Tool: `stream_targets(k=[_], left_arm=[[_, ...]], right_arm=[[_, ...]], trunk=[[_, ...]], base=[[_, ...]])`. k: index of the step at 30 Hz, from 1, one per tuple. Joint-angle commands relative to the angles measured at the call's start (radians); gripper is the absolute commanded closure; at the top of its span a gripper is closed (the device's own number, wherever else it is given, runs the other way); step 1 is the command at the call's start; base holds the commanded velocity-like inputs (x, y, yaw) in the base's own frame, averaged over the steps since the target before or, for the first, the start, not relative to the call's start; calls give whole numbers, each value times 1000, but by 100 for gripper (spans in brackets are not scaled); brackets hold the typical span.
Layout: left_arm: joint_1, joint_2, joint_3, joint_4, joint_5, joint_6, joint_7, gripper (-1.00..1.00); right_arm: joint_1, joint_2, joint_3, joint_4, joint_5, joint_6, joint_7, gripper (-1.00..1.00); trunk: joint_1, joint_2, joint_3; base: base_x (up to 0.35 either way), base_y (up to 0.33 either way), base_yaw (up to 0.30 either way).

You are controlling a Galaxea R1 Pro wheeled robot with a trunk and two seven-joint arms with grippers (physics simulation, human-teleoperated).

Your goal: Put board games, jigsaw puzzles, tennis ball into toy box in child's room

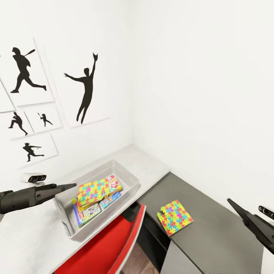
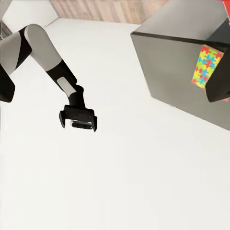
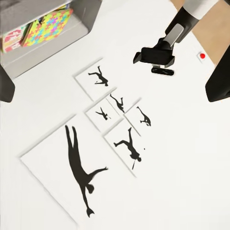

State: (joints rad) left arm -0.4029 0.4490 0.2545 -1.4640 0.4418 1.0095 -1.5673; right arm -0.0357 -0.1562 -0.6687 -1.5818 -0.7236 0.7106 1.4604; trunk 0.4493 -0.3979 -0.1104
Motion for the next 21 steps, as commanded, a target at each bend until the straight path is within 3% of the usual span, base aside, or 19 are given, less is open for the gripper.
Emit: stream_targets(k=[1,21], left_arm=[[-1,0,0,-1,-1,11,-3,-100],[-1,0,0,0,-1,11,-3,-100]], right_arm=[[-1,0,0,0,-2,10,2,-100],[-1,-1,-13,3,-2,10,2,-100]], trunk=[[1,-2,-1],[1,-2,26]], base=[[0,-209,-202],[4,-276,-202]])
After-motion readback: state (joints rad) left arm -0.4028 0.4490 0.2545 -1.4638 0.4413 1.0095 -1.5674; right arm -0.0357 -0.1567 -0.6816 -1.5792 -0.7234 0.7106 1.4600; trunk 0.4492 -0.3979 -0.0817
